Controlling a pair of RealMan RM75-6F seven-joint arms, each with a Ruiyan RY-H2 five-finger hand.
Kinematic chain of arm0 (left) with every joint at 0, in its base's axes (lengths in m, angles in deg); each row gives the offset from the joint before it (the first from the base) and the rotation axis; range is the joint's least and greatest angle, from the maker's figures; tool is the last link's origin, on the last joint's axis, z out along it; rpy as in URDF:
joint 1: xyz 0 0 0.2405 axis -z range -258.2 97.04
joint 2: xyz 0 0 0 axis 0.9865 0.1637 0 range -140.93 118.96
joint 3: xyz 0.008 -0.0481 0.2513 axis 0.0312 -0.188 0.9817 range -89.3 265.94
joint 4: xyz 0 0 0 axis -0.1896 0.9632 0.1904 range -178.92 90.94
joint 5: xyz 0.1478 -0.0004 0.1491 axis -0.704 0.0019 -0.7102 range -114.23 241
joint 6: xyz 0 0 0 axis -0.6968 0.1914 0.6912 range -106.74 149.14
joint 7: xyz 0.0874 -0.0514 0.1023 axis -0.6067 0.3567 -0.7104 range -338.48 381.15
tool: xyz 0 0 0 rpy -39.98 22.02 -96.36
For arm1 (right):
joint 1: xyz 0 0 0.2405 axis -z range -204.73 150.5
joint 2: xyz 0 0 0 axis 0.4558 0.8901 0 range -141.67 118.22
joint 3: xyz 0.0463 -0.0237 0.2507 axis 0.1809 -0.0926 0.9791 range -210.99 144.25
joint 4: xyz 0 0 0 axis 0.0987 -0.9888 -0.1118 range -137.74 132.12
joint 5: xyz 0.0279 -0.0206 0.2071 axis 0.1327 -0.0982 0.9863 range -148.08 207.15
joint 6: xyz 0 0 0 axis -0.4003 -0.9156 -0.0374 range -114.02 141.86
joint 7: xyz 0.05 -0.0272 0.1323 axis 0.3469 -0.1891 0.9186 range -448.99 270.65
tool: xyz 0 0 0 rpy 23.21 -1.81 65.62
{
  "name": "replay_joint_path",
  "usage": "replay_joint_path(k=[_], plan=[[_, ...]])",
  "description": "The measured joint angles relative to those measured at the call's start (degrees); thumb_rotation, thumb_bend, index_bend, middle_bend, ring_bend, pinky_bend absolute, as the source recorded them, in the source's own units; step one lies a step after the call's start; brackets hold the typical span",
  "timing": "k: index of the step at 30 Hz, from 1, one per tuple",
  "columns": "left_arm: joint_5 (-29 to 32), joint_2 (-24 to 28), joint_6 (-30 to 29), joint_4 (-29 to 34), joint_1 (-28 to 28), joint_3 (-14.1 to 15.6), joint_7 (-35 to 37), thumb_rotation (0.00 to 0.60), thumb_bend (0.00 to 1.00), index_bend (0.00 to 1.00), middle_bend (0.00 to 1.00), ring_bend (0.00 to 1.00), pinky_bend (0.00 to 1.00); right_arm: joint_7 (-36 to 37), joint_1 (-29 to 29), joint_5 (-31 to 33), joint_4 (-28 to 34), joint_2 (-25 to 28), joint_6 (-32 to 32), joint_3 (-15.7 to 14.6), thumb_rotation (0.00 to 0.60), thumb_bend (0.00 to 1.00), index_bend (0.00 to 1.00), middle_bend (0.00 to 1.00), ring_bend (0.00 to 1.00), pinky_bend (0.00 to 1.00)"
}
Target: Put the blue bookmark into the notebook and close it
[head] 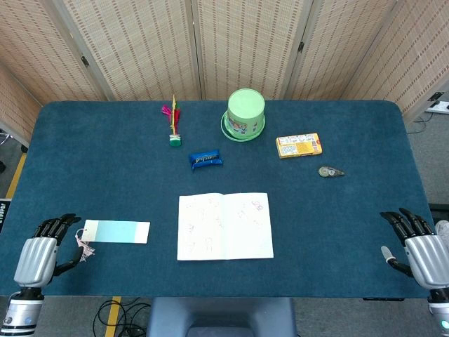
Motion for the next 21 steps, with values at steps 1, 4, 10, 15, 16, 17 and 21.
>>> replay_joint_path(k=[1, 4, 10, 15, 16, 17, 21], plan=[[-0.22, 0.05, 0.17, 0.05, 0.18, 0.02, 0.19, 0.6, 0.38, 0.25, 0.22, 0.23, 0.22, 0.05, 0.11, -0.03, -0.01, 0.04, -0.16, -0.01, 0.6, 0.29, 0.16, 0.21, 0.11, 0.2], [-0.93, 0.29, 1.37, 0.15, 1.04, 0.16, 0.61, 0.6, 0.38, 0.25, 0.22, 0.23, 0.22, 0.21, 0.3, -0.22, -0.06, 0.15, -0.63, -0.03, 0.6, 0.29, 0.16, 0.21, 0.11, 0.2], [-2.47, 0.78, 5.63, 0.61, 4.33, 0.21, 0.13, 0.6, 0.34, 0.24, 0.2, 0.23, 0.22, 0.51, 0.38, -0.72, -0.14, 0.29, -1.09, -0.06, 0.6, 0.29, 0.14, 0.21, 0.11, 0.2], [-2.85, 0.78, 10.47, 1.52, 7.54, 0.07, -1.84, 0.6, 0.28, 0.19, 0.14, 0.18, 0.2, 0.74, 0.41, -0.98, -0.34, 0.38, -1.24, -0.13, 0.6, 0.29, 0.14, 0.21, 0.11, 0.2], [-2.77, 0.8, 11.57, 1.78, 8.19, 0.02, -2.47, 0.6, 0.28, 0.18, 0.13, 0.16, 0.19, 0.78, 0.43, -0.97, -0.37, 0.4, -1.26, -0.12, 0.6, 0.29, 0.14, 0.21, 0.11, 0.2], [-2.6, 0.82, 12.75, 2.07, 8.87, -0.03, -3.18, 0.6, 0.28, 0.18, 0.12, 0.15, 0.19, 0.85, 0.45, -0.96, -0.4, 0.44, -1.31, -0.11, 0.6, 0.29, 0.14, 0.21, 0.11, 0.2], [-0.3, 0.69, 18.84, 3.66, 12.29, -0.57, -7.27, 0.6, 0.28, 0.18, 0.07, 0.06, 0.18, 1.13, 0.49, -0.92, -0.59, 0.47, -1.43, -0.04, 0.6, 0.29, 0.12, 0.21, 0.11, 0.2]])
